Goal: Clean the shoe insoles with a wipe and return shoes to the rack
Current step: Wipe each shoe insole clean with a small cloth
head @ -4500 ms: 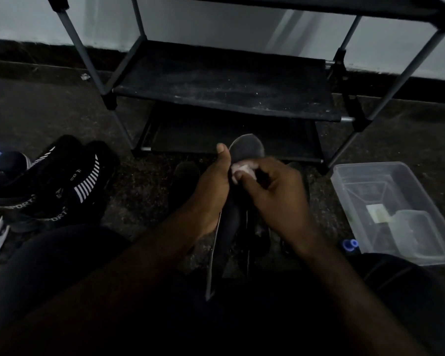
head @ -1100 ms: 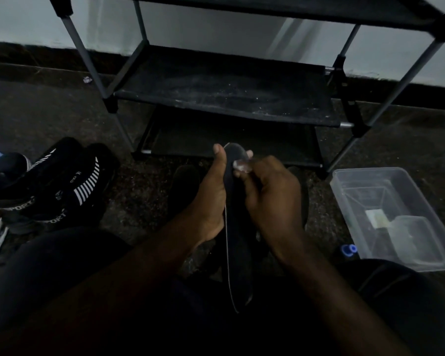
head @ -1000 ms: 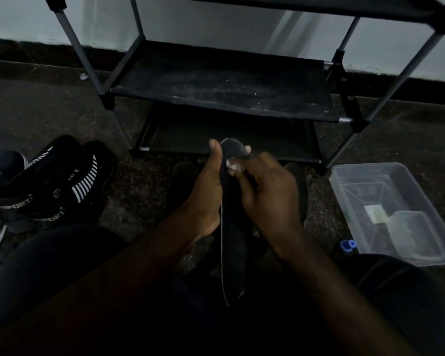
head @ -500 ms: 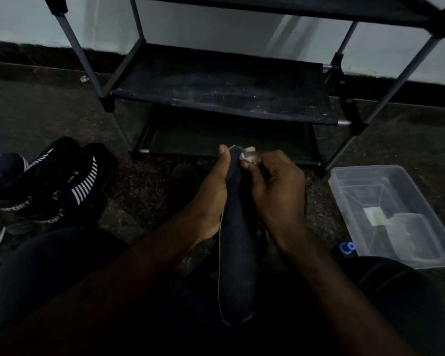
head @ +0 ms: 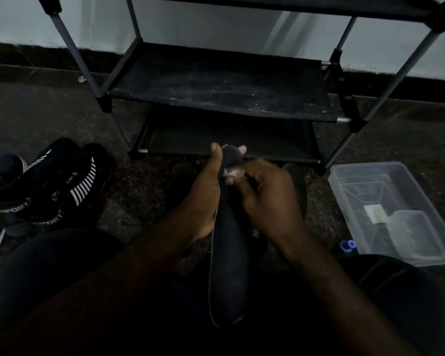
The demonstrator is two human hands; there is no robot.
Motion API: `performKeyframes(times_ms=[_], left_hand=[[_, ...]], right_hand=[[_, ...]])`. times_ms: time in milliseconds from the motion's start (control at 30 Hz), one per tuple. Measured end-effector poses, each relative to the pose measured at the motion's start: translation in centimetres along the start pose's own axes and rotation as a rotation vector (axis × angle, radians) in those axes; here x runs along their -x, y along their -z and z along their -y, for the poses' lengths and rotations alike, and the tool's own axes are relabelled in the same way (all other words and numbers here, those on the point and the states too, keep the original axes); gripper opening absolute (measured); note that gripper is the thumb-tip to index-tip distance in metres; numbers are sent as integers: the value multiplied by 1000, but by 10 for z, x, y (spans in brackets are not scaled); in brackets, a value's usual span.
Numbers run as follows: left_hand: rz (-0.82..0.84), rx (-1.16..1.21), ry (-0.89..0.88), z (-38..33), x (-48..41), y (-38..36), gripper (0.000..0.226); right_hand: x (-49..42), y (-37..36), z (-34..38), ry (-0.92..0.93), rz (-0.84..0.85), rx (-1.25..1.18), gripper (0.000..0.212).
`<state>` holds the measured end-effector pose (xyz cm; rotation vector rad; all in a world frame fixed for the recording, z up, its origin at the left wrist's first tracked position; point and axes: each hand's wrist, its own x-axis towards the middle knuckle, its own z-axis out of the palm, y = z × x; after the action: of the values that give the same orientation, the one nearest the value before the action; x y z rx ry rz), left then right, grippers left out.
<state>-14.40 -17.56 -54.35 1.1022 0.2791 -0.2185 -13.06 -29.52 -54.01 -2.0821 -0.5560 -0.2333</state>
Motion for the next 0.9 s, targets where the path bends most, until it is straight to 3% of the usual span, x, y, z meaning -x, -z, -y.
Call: performKeyframes(times_ms=[100,233,467,700,833,900], left_hand=[[-5,10,16,2,1,1,70],[99,23,103,5,3,-3,75],[168,78,109,-3,1,4,74],[95,113,69,-4,-1,8,75],[24,104,35,-5,-3,4,76],[1,69,7,-4,-4,1,73]], right_hand=[[-2,1,-1,-7,-43,-8,10],[-10,5,-14,-176,-202,-66,7],[-15,25,-14,-474,-227,-614,18],[-12,28,-4,-453,-128,-653,16],[-3,15,-4,-199,21,-314,15],[3,3,-6,-169,20,-235,20]])
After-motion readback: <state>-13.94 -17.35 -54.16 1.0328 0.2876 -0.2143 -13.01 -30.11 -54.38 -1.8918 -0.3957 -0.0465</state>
